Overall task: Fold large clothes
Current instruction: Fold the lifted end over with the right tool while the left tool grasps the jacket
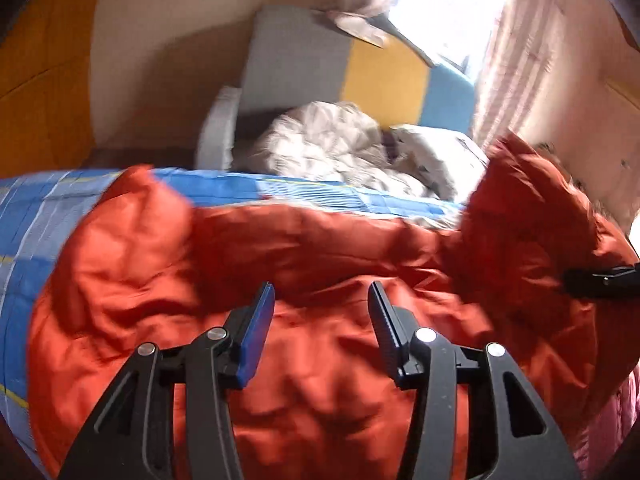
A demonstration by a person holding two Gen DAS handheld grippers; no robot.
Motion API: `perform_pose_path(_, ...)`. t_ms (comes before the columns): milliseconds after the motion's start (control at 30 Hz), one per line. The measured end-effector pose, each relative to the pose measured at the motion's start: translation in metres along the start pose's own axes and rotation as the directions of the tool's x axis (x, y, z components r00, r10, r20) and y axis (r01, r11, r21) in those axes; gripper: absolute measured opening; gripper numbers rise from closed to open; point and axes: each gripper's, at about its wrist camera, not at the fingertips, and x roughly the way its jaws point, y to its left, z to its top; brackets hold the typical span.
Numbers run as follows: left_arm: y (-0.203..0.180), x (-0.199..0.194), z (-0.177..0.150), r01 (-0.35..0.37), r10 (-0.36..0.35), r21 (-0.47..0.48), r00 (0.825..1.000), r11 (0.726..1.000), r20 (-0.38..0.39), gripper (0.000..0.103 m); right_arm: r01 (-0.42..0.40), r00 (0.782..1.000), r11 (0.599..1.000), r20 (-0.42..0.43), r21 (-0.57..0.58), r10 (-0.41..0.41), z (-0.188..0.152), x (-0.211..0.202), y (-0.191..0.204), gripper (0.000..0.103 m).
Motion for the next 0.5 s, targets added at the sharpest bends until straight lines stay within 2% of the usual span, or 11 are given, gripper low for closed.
perform_pose_path(67, -0.012, 0.018, 0.0, -0.003, 0.004, 0.018, 0.999, 1.0, -0.052, 0.043, 0.001, 1.0, 1.0, 0.006, 0.002, -0.001, -0.001, 0.0, 0.0, 0.017)
perform_pose_path(167, -0.019, 0.041, -0.008, -0.024, 0.026, 0.017, 0.994, 1.0, -0.106, 0.043, 0.001, 1.0, 1.0, 0.01, -0.001, -0.001, -0.002, 0.001, 0.0, 0.017)
perform_pose_path(400, -0.025, 0.062, -0.02, -0.066, 0.07, 0.046, 0.991, 0.997, -0.111, 0.046, -0.023, 0.999, 0.999, 0.025, 0.029, 0.022, -0.004, 0.007, 0.001, 0.017)
perform_pose_path(500, -0.023, 0.06, -0.02, -0.054, 0.057, 0.031, 0.991, 0.998, -0.119, 0.046, -0.029, 0.999, 0.999, 0.025, 0.021, 0.029, -0.003, 0.008, 0.011, 0.017)
